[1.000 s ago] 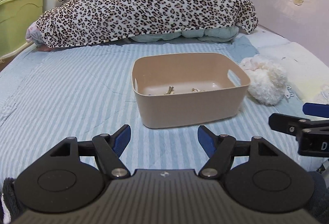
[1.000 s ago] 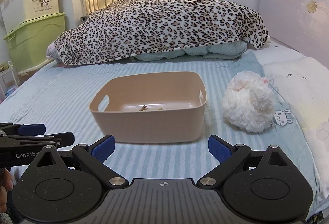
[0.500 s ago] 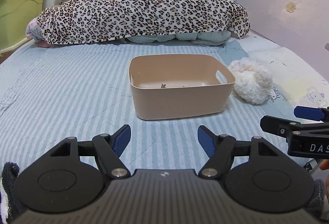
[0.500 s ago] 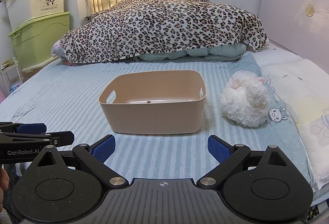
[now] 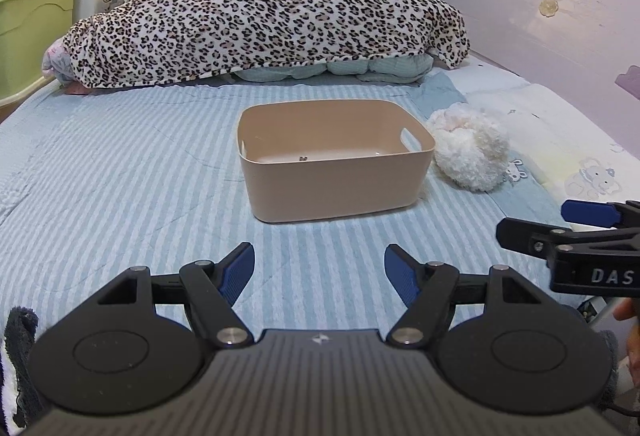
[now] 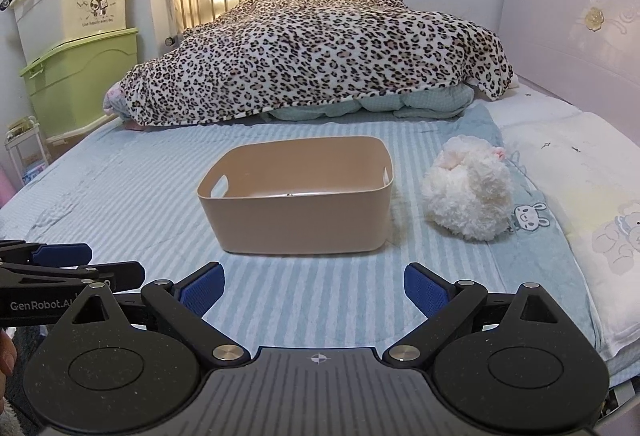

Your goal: Organize objects

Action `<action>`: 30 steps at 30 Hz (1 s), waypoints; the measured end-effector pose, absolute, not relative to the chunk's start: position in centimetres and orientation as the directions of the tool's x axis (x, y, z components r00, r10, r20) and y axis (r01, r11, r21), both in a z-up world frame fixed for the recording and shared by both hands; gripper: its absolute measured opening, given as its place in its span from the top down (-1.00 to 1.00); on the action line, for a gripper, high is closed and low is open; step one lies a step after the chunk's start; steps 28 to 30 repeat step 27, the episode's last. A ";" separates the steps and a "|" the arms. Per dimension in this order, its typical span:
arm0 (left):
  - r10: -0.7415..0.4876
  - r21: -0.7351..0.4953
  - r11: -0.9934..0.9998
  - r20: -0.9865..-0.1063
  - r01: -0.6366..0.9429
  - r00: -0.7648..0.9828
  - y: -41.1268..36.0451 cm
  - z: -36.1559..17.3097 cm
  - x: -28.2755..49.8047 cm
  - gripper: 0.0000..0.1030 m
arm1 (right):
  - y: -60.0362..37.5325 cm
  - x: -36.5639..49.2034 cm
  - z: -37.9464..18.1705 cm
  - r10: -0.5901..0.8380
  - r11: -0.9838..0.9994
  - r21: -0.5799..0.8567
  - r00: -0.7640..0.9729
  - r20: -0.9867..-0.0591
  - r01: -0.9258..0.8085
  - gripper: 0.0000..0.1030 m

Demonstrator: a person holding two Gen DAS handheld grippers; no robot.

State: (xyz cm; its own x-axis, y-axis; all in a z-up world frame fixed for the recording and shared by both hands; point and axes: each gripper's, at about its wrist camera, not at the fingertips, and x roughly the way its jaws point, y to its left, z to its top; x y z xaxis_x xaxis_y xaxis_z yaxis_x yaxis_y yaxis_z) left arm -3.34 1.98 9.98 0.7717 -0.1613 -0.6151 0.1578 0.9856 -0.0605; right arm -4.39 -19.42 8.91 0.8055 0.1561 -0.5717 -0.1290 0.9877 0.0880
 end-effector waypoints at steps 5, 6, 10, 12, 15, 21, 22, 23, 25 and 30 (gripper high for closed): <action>-0.193 -0.074 0.979 -0.625 0.188 0.756 1.3 9.8 -3.7 -0.41 | -19.5 -4.5 8.5 0.153 0.988 0.090 0.800 -0.581 -0.123 -0.90; -0.191 -0.070 0.979 -0.627 0.189 0.755 1.2 9.7 -3.7 -0.42 | -19.4 -4.5 8.4 0.153 0.988 0.090 0.799 -0.581 -0.124 -0.90; -0.191 -0.072 0.979 -0.632 0.189 0.751 1.2 9.5 -3.8 -0.41 | -19.5 -4.6 8.5 0.155 0.988 0.088 0.800 -0.579 -0.127 -0.89; -0.186 -0.067 0.980 -0.632 0.186 0.752 1.2 9.5 -3.8 -0.41 | -19.4 -4.7 8.6 0.154 0.988 0.087 0.802 -0.578 -0.127 -0.89; -0.196 -0.075 0.978 -0.636 0.193 0.746 1.4 9.5 -3.8 -0.41 | -19.3 -4.7 8.7 0.156 0.988 0.086 0.802 -0.577 -0.130 -0.89; -0.203 -0.078 0.977 -0.639 0.200 0.742 1.2 9.4 -3.8 -0.41 | -19.4 -4.5 8.4 0.151 0.988 0.084 0.798 -0.584 -0.126 -0.89; -0.203 -0.077 0.977 -0.639 0.200 0.742 1.2 9.4 -3.8 -0.41 | -19.4 -4.5 8.4 0.151 0.989 0.084 0.797 -0.585 -0.125 -0.89; -0.202 -0.076 0.977 -0.637 0.201 0.744 1.1 9.4 -3.8 -0.41 | -19.5 -4.5 8.3 0.150 0.989 0.084 0.797 -0.585 -0.124 -0.89; -0.207 -0.079 0.976 -0.635 0.204 0.745 1.1 9.4 -3.8 -0.41 | -19.6 -4.5 8.4 0.149 0.989 0.085 0.798 -0.584 -0.122 -0.89; -0.209 -0.083 0.976 -0.633 0.203 0.745 1.1 9.4 -3.8 -0.41 | -19.7 -4.5 8.4 0.150 0.989 0.088 0.799 -0.582 -0.121 -0.89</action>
